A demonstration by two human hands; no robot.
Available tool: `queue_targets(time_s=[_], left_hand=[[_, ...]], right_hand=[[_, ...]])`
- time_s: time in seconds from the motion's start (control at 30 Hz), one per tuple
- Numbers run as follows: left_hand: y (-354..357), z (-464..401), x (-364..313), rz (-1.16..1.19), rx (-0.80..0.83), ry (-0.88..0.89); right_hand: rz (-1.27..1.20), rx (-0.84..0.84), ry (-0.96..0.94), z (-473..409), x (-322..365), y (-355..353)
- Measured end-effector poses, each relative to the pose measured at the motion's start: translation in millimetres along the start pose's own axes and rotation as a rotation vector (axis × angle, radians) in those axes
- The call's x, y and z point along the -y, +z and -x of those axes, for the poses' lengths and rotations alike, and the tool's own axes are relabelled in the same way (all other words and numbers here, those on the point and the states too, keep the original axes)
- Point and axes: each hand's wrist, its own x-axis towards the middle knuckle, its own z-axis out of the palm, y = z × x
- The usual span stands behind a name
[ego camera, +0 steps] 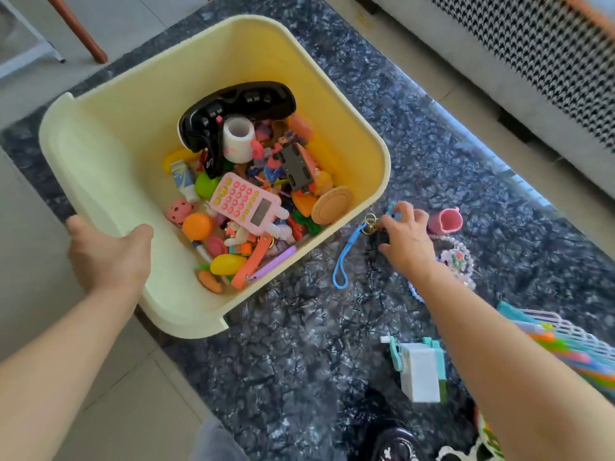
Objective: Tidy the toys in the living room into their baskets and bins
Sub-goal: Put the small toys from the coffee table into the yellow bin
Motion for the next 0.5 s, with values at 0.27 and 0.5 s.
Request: queue_targets(time_s=[0.27,0.5], left_hand=[[-3.7,3.1,-0.1,-0.017,0.024,0.0],[-9.0,1.2,-1.0,-0.026,0.049,-0.017]], right_hand=[[-0.595,-0.303,0.169,73.9,6.8,18.8],[-1.333,-0.565,0.135,118.9,43.8,-116.1]])
